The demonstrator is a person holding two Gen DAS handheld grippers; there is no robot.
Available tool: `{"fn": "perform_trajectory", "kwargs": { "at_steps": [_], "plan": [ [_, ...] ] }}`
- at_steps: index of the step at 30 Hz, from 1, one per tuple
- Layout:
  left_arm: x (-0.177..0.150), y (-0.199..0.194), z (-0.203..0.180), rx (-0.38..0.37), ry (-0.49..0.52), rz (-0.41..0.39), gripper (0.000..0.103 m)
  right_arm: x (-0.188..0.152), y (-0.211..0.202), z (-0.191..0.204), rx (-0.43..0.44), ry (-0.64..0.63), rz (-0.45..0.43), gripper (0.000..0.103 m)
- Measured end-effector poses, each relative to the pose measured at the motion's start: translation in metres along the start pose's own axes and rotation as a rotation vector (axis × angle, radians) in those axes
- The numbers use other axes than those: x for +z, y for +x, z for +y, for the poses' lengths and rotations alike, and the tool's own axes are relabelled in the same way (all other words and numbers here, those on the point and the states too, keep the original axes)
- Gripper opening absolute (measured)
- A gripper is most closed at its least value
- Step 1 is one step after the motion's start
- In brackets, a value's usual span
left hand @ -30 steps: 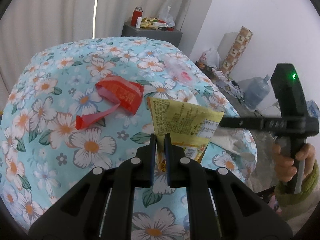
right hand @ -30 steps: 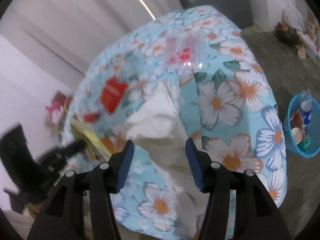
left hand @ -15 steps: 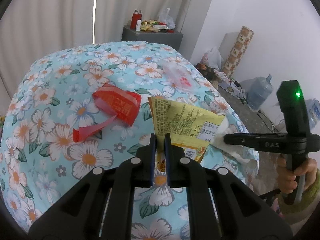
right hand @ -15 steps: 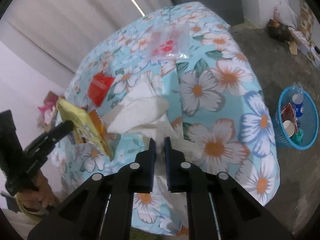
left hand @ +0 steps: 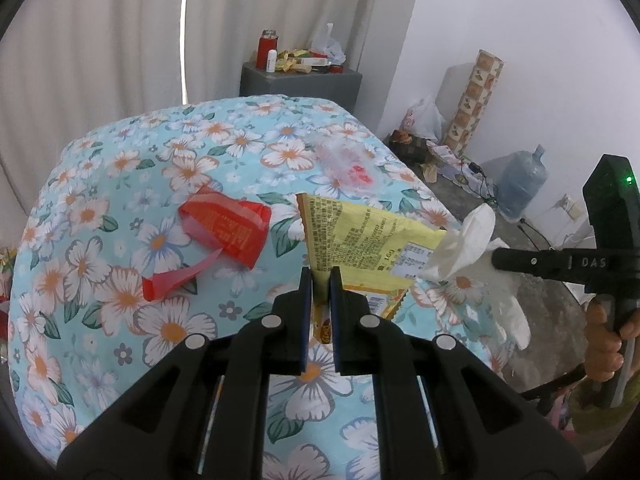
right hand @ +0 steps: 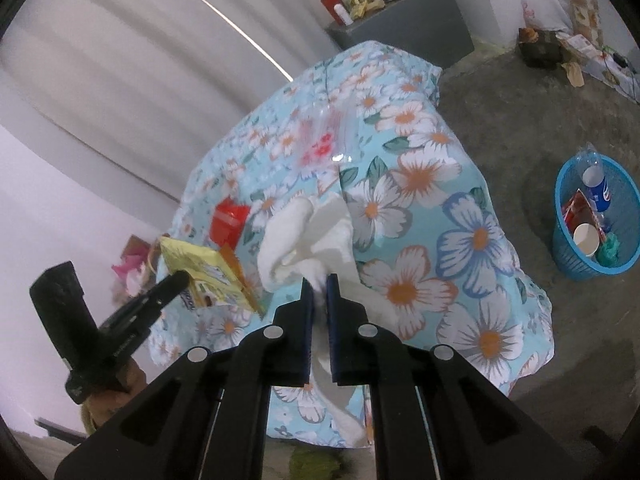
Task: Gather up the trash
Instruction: 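Carry the juice box and tissue over the wastebasket and open both grippers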
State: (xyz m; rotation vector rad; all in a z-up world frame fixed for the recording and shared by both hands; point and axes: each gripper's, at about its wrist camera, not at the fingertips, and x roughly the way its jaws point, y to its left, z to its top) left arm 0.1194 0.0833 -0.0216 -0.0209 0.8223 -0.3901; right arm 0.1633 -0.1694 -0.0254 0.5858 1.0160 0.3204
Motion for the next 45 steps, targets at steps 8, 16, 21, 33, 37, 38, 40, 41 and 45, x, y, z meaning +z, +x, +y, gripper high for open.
{"fn": "perform_trajectory", "kwargs": {
  "at_steps": [8, 16, 21, 33, 37, 38, 40, 41, 45],
  "plan": [
    [0.004, -0.006, -0.011, 0.009, 0.038, -0.022, 0.007, 0.001, -0.01, -0.002, 0.012, 0.007, -0.027, 0.007],
    [0.008, -0.013, -0.018, 0.008, 0.051, -0.043, 0.007, 0.0, -0.017, -0.005, 0.026, 0.016, -0.044, 0.007],
    [0.013, -0.021, -0.027, -0.012, 0.079, -0.071, 0.007, 0.002, -0.031, -0.007, 0.032, 0.023, -0.083, 0.007],
    [0.075, -0.01, -0.112, -0.199, 0.273, -0.123, 0.006, -0.005, -0.142, -0.072, -0.08, 0.194, -0.384, 0.007],
    [0.094, 0.018, -0.158, -0.271, 0.34, -0.079, 0.006, -0.015, -0.173, -0.115, -0.132, 0.299, -0.468, 0.007],
    [0.098, 0.028, -0.169, -0.291, 0.351, -0.056, 0.006, -0.017, -0.178, -0.127, -0.142, 0.329, -0.484, 0.007],
    [0.105, 0.054, -0.194, -0.334, 0.362, 0.01, 0.006, -0.021, -0.183, -0.148, -0.166, 0.385, -0.503, 0.007],
    [0.107, 0.07, -0.207, -0.36, 0.367, 0.053, 0.006, -0.024, -0.184, -0.165, -0.175, 0.43, -0.514, 0.007],
    [0.109, 0.139, -0.252, -0.419, 0.386, 0.229, 0.007, -0.026, -0.17, -0.221, -0.161, 0.566, -0.516, 0.007]
  ]
}}
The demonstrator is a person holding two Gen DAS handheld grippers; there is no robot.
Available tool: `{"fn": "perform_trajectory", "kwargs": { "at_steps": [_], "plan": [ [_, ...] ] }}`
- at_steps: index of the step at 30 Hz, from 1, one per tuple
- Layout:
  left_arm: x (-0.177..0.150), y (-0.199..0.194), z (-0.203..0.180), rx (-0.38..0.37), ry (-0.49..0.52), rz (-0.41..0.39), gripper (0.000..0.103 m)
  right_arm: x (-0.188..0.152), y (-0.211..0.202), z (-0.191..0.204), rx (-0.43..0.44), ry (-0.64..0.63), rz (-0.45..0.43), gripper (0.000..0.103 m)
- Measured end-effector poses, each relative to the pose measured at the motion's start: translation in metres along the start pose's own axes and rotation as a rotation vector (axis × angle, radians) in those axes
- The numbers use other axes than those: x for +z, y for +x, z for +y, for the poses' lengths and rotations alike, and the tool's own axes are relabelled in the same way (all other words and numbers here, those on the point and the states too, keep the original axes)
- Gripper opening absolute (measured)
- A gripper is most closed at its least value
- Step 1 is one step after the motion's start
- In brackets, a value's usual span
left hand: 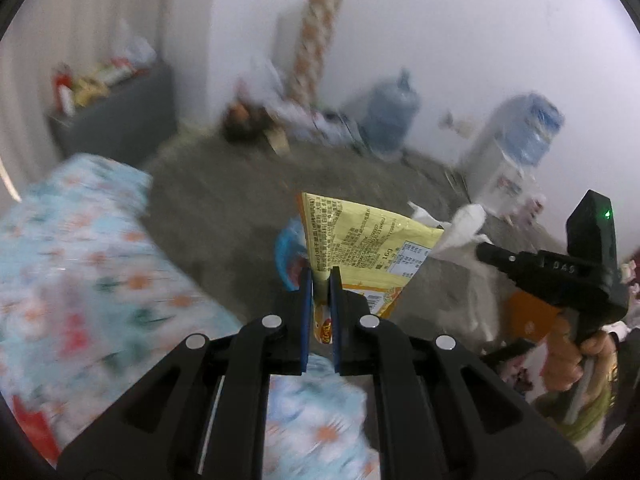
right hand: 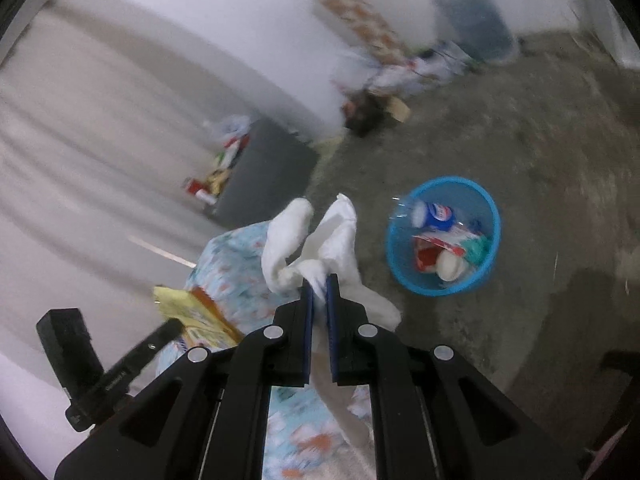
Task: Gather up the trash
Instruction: 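Carry the juice box and tissue over the wastebasket and open both grippers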
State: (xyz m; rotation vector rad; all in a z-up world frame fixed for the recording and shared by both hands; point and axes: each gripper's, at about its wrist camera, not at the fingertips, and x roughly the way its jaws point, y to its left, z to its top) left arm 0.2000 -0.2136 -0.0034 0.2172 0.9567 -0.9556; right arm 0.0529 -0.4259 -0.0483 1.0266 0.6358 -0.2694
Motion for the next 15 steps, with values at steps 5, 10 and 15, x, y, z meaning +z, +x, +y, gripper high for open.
{"fn": "perform_trajectory", "kwargs": {
  "at_steps": [5, 10, 15],
  "plan": [
    [0.028, 0.115, -0.007, -0.027, -0.031, 0.224, 0.007, 0.02, 0.054, -0.053, -0.039, 0.122, 0.032, 0.007],
    [0.044, 0.22, -0.003, 0.058, -0.035, 0.365, 0.007, 0.044, 0.113, -0.1, -0.089, 0.221, 0.064, 0.008],
    [0.045, 0.301, 0.008, 0.106, -0.063, 0.458, 0.014, 0.06, 0.168, -0.138, -0.163, 0.288, 0.083, 0.023]
  ]
}}
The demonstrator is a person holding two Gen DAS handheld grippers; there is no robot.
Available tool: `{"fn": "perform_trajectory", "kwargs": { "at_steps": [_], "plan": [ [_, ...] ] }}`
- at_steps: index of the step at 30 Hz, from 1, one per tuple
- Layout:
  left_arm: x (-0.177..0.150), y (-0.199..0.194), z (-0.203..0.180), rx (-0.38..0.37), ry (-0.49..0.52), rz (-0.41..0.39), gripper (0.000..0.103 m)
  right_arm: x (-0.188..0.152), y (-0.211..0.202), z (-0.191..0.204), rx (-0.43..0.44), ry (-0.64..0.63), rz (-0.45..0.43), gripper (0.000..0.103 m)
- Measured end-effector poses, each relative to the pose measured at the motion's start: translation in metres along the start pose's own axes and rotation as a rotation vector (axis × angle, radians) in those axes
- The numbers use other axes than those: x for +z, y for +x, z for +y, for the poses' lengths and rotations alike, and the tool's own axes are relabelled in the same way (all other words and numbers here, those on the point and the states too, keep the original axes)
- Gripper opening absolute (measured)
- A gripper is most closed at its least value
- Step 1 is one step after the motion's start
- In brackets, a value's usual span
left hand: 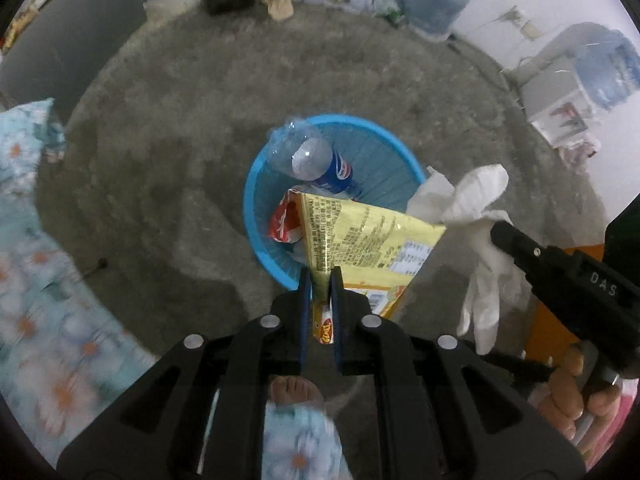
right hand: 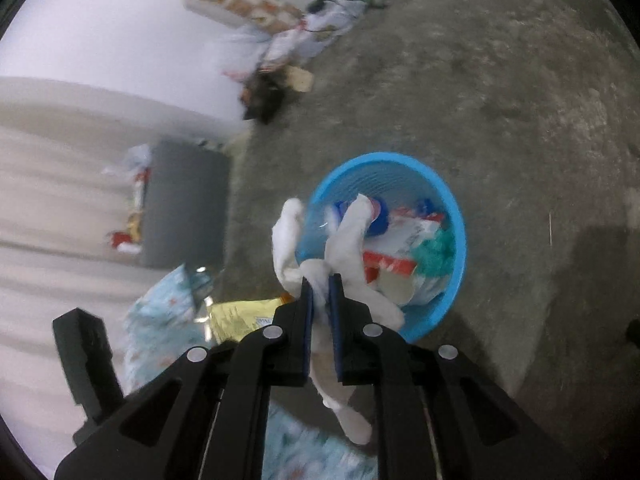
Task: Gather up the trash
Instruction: 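Carry the juice box and tissue over the wastebasket and open both grippers, then move both tools back over the bed toward the red wrapper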
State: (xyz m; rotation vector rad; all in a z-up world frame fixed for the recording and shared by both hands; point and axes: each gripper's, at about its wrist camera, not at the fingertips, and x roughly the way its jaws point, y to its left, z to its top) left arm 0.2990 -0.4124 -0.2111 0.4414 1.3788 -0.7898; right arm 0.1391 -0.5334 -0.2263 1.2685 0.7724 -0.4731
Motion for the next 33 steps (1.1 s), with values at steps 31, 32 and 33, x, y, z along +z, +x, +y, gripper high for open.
{"fn": "perform_trajectory", "kwargs": {
  "at_steps": [31, 32, 33],
  "plan": [
    [-0.158, -0.273, 0.045, -0.104, -0.148, -0.516, 0.081, -0.107, -0.103, 0.099, 0.127, -0.248, -0.041, 0.066],
    [-0.175, -0.287, 0.052, -0.096, -0.147, -0.55, 0.082, -0.117, -0.107, 0.111, 0.148, -0.285, -0.017, 0.066],
    [-0.192, -0.3, 0.059, -0.082, -0.153, -0.585, 0.083, -0.124, -0.11, 0.118, 0.158, -0.308, -0.005, 0.066]
  ]
}}
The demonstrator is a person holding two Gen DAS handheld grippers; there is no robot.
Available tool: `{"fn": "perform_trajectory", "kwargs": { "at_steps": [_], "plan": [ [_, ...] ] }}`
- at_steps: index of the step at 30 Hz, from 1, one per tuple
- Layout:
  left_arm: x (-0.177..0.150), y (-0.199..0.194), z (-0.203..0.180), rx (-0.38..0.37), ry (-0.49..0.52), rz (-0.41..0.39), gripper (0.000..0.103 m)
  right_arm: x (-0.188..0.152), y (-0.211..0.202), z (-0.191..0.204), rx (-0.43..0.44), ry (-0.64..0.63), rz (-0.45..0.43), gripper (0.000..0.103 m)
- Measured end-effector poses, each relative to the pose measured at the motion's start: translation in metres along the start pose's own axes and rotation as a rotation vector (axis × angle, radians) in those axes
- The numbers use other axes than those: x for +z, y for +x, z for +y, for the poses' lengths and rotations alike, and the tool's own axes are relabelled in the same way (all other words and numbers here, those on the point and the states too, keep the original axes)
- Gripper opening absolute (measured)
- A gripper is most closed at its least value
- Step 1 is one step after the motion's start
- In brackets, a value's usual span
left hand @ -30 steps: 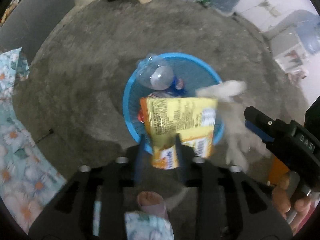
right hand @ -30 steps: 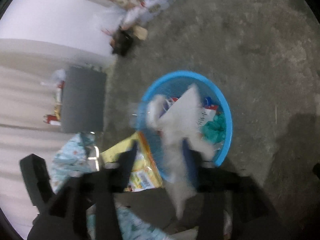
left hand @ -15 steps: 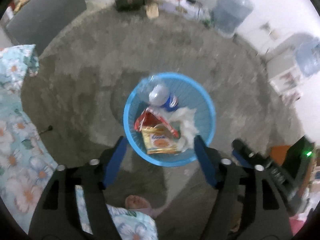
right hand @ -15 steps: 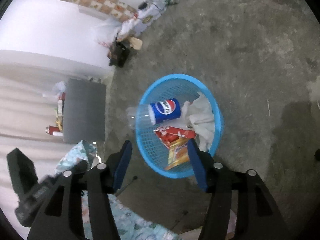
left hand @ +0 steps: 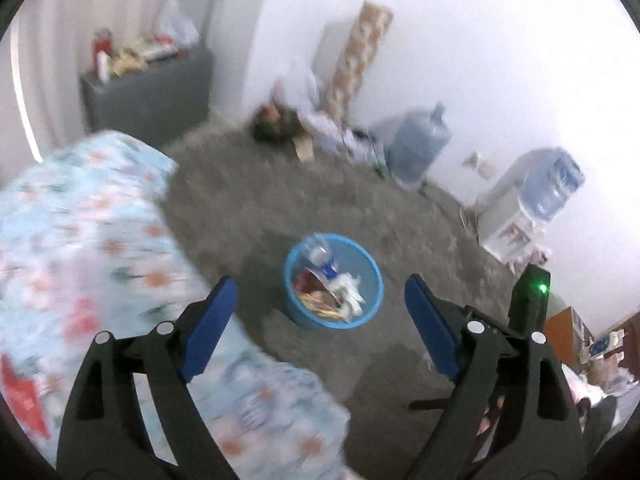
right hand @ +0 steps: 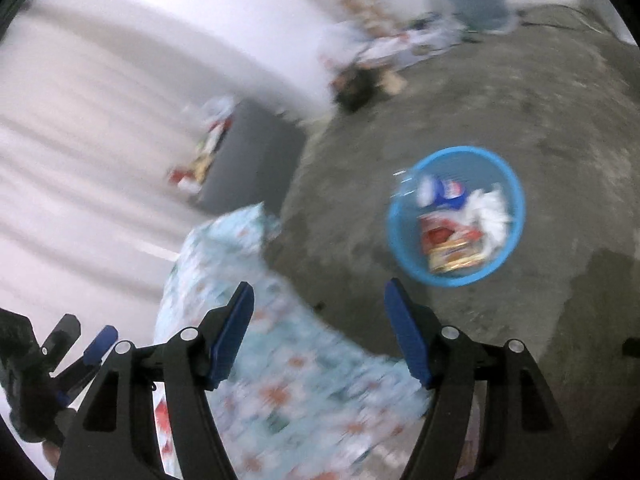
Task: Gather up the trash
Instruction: 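Move both tools back over the bed toward the red wrapper, then grasp the red wrapper with the left gripper while the right gripper grasps the clear plastic bag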
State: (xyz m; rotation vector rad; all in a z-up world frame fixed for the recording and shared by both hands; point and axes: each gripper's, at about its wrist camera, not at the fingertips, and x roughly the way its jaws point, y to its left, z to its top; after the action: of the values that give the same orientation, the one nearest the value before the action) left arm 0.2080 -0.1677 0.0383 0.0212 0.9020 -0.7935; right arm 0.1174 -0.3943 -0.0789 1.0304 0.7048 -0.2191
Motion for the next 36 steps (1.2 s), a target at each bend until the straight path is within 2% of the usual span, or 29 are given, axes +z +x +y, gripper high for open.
{"fn": "perform_trajectory", "kwargs": {
  "at_steps": [4, 8, 12, 17, 20, 24, 27, 30, 33, 36],
  "plan": [
    [-0.035, -0.083, 0.045, 0.101, -0.048, -0.152, 0.083, -0.023, -0.001, 0.044, 0.045, -0.117, 0.084, 0.066],
    [-0.073, -0.148, 0.102, 0.304, -0.145, -0.247, 0.083, -0.048, 0.004, 0.071, 0.099, -0.178, 0.159, 0.066],
    [-0.105, -0.195, 0.154, 0.459, -0.262, -0.295, 0.083, -0.068, 0.018, 0.097, 0.143, -0.215, 0.235, 0.066],
    [-0.145, -0.225, 0.203, 0.529, -0.406, -0.314, 0.083, -0.093, 0.038, 0.132, 0.238, -0.25, 0.353, 0.066],
    [-0.162, -0.227, 0.223, 0.53, -0.448, -0.292, 0.083, -0.112, 0.051, 0.153, 0.266, -0.281, 0.419, 0.066],
    [-0.178, -0.217, 0.238, 0.474, -0.491, -0.275, 0.083, -0.135, 0.07, 0.173, 0.294, -0.299, 0.497, 0.066],
    [-0.192, -0.205, 0.245, 0.364, -0.537, -0.269, 0.083, -0.146, 0.082, 0.183, 0.284, -0.311, 0.533, 0.066],
    [-0.204, -0.191, 0.249, 0.285, -0.565, -0.255, 0.083, -0.151, 0.092, 0.187, 0.262, -0.307, 0.548, 0.066],
    [-0.208, -0.18, 0.252, 0.235, -0.576, -0.249, 0.083, -0.144, 0.102, 0.186, 0.262, -0.276, 0.555, 0.066],
    [-0.21, -0.166, 0.264, 0.146, -0.629, -0.232, 0.083, -0.129, 0.115, 0.187, 0.276, -0.229, 0.557, 0.066]
  ]
}}
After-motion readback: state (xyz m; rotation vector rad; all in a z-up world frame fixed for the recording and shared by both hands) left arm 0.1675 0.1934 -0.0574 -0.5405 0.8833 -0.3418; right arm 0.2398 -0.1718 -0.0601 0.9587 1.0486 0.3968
